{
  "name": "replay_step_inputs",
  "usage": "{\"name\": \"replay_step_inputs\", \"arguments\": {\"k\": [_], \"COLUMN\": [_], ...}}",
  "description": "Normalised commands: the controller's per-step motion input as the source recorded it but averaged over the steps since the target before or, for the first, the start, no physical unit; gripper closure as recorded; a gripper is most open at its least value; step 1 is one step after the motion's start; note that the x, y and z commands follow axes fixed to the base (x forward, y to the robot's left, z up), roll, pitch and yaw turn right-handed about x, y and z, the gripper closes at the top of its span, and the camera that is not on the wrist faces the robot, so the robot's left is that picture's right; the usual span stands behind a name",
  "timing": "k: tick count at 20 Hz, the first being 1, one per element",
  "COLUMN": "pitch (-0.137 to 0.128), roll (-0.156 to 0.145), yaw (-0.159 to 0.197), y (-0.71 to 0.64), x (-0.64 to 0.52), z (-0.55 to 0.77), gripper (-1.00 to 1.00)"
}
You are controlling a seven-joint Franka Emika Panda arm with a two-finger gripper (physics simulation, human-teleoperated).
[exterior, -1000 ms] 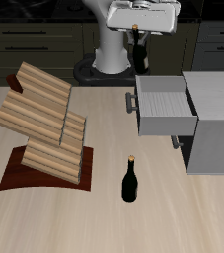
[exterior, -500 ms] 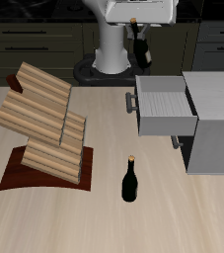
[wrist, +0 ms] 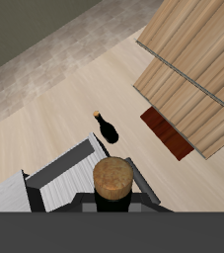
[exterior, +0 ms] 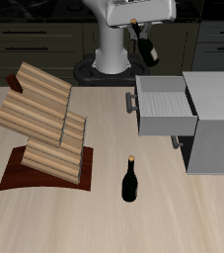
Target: Place the wine bottle from the drawer onto the top layer of the wine rack and close the drawer
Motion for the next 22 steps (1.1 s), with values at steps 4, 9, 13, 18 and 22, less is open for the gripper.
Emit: {"name": "replay_step_inputs", "arguments": {"k": [4,9,13,18,22], "pitch": [0.022,0.023,-0.007,0.03,0.015], "roll": [0.077,0.088,0.009,-0.006,-0.044], "yaw": [-0.04,-0.065,0.011,0.004,-0.038], "y": [0.1,0.16,0.11,0.06,-0.09], "x": [0.07,0.08,0.03,0.16,0.21], "z": [-0.03,-0.02,-0.02,-0.02,0.08], "gripper": [1.0,1.0,1.0,1.0,1.0]}}
